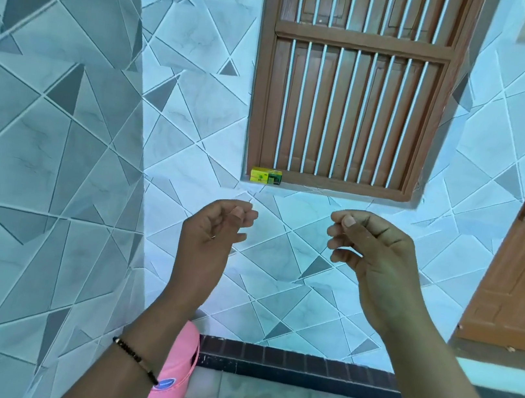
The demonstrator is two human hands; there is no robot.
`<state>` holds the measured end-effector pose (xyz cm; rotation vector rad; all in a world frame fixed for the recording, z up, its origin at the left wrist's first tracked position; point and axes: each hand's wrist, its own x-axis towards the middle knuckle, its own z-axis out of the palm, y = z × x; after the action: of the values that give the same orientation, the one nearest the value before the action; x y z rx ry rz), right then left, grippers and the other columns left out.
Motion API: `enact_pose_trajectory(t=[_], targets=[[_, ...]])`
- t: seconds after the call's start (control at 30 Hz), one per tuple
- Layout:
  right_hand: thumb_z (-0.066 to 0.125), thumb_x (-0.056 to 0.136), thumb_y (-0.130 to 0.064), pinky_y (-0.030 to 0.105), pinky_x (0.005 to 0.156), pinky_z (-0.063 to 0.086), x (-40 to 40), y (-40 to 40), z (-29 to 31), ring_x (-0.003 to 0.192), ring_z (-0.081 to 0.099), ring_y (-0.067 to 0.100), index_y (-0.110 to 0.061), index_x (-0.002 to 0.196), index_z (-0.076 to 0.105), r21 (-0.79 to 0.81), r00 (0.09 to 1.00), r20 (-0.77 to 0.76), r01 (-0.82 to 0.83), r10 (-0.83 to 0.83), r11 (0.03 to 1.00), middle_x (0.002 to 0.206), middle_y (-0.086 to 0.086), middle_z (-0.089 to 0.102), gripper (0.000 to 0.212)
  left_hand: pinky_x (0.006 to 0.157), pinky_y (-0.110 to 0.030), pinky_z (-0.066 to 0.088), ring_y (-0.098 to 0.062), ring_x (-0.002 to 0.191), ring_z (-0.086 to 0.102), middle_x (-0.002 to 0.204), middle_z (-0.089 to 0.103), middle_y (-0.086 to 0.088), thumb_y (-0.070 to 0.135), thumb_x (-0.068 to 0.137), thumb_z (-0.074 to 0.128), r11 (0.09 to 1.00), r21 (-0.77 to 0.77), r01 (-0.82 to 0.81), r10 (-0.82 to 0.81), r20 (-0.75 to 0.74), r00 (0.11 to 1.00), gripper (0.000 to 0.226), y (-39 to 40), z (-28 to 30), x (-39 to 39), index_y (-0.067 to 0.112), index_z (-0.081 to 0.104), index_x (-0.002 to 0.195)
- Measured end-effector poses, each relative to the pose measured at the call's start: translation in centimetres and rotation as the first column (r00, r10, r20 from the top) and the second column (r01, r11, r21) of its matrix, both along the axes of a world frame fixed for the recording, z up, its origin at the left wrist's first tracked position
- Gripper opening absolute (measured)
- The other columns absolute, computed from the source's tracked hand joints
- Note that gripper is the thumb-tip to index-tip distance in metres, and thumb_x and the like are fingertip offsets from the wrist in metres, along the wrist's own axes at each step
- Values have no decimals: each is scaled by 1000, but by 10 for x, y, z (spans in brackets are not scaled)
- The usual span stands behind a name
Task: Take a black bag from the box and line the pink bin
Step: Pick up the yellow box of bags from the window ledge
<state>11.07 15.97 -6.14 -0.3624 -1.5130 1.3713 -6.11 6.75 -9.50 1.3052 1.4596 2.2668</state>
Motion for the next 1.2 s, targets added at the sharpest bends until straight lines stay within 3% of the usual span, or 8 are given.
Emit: enact_pose_trajectory(t=[0.3, 0.7, 1.0, 1.13, 1.2], targets=[[50, 91, -5, 25, 56, 46, -115, 69, -29, 59, 56, 14, -10, 80, 70, -110, 996, 73, 49, -41, 993, 67, 0, 65, 23, 77, -27, 56, -6, 85, 68, 80, 75, 15, 16, 95, 46, 991, -132, 27, -17, 83, 996, 22, 81, -24, -111, 22, 66, 89], [50, 91, -6, 25, 56, 45, -216, 177, -66, 60, 56, 16, -12, 80, 71, -233, 997, 53, 68, -57, 970, 68, 2, 66, 24, 71, -21, 57, -4, 82, 67, 82, 75, 11, 17, 94, 48, 979, -176, 105, -64, 226, 972, 17, 185, -72, -202, 18, 65, 93], [50, 91, -7, 21, 54, 45, -298, 329, -70, 58, 57, 13, -14, 77, 69, -231, 999, 50, 21, -10, 973, 66, -2, 66, 25, 70, -20, 55, -8, 84, 66, 93, 70, 1, 19, 94, 47, 977, -197, 87, -25, 297, 954, 14, 327, -89, -272, 20, 61, 98], [49, 91, -4, 26, 63, 42, -338, 416, -72, 65, 59, 14, -14, 81, 69, -234, 989, 143, 6, 29, 972, 69, -3, 69, 25, 73, -20, 54, -14, 89, 64, 95, 69, 2, 16, 93, 50, 969, -244, 42, 31, 289, 957, 13, 407, -83, -312, 21, 61, 95], [47, 90, -2, 29, 70, 42, -355, 452, -76, 74, 61, 16, -15, 85, 69, -241, 976, 216, 37, 16, 970, 76, -4, 73, 27, 83, -29, 53, -17, 92, 62, 97, 69, 0, 15, 92, 53, 959, -283, -3, 78, 254, 964, 14, 439, -84, -333, 25, 62, 92]])
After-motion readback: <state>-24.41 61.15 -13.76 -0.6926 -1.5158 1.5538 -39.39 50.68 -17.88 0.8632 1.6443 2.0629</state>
